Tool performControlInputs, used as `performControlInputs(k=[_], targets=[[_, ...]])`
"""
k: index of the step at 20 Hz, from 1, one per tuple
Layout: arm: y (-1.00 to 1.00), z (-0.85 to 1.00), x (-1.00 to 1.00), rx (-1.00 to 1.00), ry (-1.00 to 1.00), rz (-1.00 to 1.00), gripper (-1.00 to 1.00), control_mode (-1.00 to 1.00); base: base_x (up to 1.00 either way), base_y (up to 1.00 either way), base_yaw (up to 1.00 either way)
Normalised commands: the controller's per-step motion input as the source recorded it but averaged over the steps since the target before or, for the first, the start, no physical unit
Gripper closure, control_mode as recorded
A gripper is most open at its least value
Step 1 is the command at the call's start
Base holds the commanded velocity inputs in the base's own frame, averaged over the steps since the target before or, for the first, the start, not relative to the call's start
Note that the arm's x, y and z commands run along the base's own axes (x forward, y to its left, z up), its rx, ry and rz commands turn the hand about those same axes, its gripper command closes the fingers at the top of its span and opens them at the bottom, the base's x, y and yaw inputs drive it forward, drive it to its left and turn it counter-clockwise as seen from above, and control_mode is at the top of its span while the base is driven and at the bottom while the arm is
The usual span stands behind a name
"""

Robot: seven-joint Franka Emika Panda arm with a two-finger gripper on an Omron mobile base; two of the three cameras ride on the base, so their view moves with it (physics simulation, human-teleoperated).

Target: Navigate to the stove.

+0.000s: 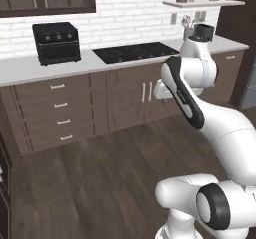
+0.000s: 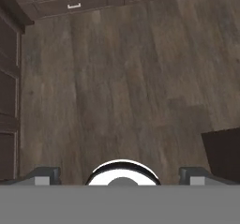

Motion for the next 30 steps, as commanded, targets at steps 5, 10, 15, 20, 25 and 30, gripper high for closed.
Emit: performControlInputs(k=[5, 10, 15, 20, 25, 30], targets=[[0.0, 0.0, 0.0, 0.0, 0.0, 0.0, -1.0, 1.0, 1.0, 0.0, -0.17], [0.0, 0.0, 0.0, 0.0, 0.0, 0.0, -1.0, 1.0, 1.0, 0.0, -0.16], [0.0, 0.0, 0.0, 0.0, 0.0, 0.0, -1.0, 1.0, 1.0, 0.0, -0.12], [0.0, 0.0, 0.0, 0.0, 0.0, 0.0, -1.0, 1.0, 1.0, -0.04, -0.06], [0.0, 0.0, 0.0, 0.0, 0.0, 0.0, -1.0, 1.0, 1.0, -0.36, 0.03], [0.0, 0.0, 0.0, 0.0, 0.0, 0.0, -1.0, 1.0, 1.0, -0.76, 0.23]])
